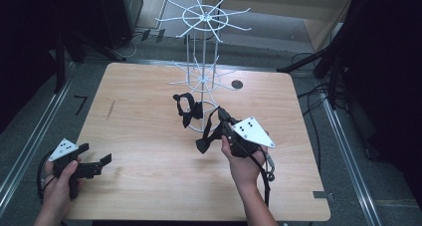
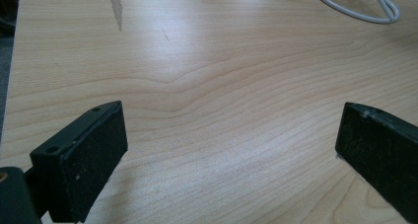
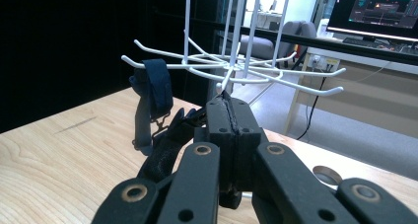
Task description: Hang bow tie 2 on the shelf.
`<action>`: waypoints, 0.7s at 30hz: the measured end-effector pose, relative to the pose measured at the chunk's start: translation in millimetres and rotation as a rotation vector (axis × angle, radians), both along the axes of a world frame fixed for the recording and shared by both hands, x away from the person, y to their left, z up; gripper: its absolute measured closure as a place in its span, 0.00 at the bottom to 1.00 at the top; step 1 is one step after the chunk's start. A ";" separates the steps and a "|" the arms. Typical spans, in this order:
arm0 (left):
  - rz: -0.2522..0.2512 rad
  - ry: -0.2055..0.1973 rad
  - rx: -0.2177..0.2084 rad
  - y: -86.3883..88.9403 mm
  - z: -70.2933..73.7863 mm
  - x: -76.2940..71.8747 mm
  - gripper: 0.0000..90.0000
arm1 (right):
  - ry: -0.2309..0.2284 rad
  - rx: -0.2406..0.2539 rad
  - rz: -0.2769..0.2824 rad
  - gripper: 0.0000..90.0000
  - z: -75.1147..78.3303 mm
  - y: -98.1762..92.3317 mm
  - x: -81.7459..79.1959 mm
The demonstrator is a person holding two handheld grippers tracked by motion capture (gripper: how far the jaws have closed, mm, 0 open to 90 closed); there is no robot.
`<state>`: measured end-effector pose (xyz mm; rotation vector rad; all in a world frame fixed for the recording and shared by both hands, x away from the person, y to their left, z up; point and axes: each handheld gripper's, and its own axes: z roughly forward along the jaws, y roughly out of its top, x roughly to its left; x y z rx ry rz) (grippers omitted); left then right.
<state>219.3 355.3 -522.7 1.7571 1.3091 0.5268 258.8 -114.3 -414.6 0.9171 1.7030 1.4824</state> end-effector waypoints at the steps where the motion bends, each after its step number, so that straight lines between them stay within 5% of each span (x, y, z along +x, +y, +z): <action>1: -0.001 0.001 0.002 0.2 0.1 0.0 0.00 | -0.001 0.001 0.001 1.00 0.6 0.4 0.1; 21: -0.003 0.001 0.004 0.5 0.0 0.1 0.00 | -0.024 -0.009 0.011 1.00 15.5 5.9 7.1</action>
